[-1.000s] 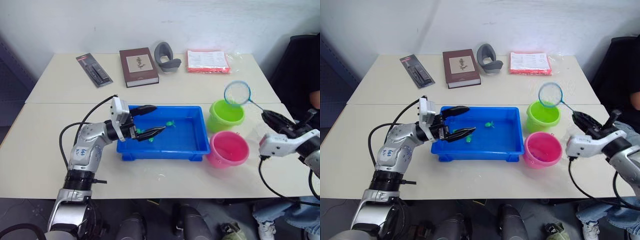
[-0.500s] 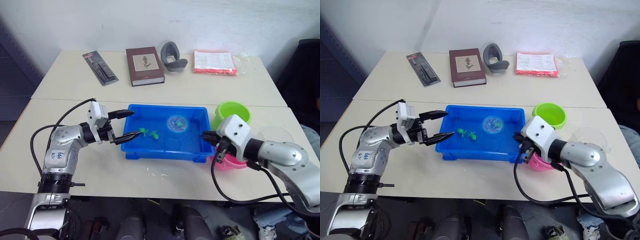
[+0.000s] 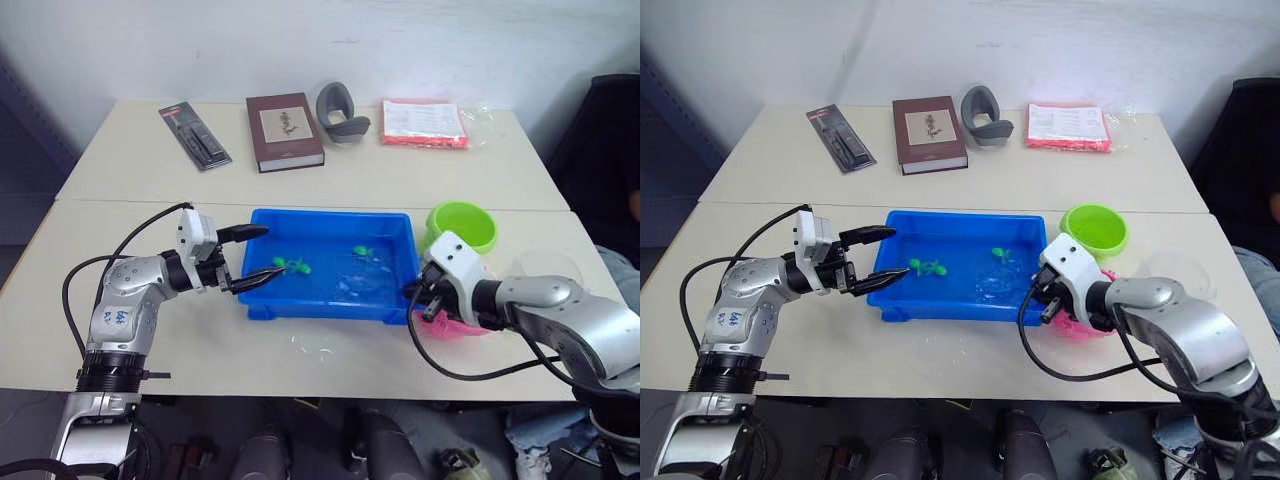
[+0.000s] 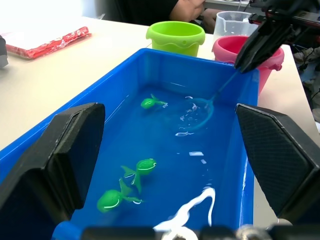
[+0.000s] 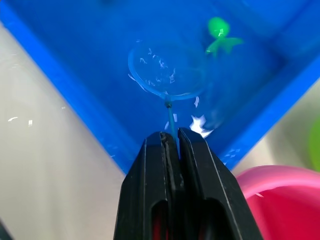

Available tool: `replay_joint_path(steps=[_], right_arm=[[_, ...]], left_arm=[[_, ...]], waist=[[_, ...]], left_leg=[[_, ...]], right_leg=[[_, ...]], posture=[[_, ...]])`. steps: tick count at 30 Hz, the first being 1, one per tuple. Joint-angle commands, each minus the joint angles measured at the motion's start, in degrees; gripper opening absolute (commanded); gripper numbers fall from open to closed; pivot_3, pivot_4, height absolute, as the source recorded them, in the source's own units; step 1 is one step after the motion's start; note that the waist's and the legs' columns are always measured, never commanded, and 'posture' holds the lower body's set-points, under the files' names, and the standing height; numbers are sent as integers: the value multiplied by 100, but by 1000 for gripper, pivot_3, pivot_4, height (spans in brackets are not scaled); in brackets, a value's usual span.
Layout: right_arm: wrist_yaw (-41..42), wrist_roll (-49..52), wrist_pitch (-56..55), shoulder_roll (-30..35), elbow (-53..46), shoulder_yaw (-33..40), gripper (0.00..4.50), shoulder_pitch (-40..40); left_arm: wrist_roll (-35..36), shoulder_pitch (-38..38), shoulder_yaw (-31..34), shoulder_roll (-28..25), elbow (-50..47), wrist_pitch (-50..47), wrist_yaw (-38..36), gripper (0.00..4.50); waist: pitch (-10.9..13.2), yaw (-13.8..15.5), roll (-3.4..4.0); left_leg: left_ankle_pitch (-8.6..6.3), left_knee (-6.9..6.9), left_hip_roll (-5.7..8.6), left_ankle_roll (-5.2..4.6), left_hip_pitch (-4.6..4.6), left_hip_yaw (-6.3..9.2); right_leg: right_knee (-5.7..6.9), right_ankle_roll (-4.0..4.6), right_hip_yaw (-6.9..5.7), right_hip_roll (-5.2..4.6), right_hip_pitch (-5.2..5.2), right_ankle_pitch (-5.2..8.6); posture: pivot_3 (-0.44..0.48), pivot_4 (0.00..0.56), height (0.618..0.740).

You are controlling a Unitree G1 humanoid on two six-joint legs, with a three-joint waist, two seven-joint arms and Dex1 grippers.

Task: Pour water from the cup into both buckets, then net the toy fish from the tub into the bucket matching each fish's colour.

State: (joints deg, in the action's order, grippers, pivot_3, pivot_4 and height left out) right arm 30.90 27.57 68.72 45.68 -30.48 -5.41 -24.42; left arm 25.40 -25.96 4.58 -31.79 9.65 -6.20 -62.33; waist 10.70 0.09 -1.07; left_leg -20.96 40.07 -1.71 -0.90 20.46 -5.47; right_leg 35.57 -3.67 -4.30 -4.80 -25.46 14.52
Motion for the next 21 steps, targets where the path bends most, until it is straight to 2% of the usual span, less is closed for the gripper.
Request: replay_joint_path(steps=[1,11,21], right_arm=[[-193,-375,-365,-34,215,-86,0,-200],[-237,-1003,-1767,-363,491,-81,0,134],[92,-911,-2786,-204,-636,759,0,1412]], left_arm=[[45,43,101,-14,-206,68,13,4486],[91,0,110,-78,-144,27,-138,4486],[162,-123,165,-128,-7,-28,-350,4486]], waist=[[0,-9,0],[0,-14,0],[0,-2,0]], left_leg=[[0,0,0,0,0,0],[0,-2,-2,2,1,-2],[-1,-2,0,1,3,-2]], right_leg=[[0,0,0,0,0,0],[0,0,-11,12,-1,0],[-2,-4,-12,14,0,-2]], posture=[[0,150,740],[0,150,740],[0,150,740]])
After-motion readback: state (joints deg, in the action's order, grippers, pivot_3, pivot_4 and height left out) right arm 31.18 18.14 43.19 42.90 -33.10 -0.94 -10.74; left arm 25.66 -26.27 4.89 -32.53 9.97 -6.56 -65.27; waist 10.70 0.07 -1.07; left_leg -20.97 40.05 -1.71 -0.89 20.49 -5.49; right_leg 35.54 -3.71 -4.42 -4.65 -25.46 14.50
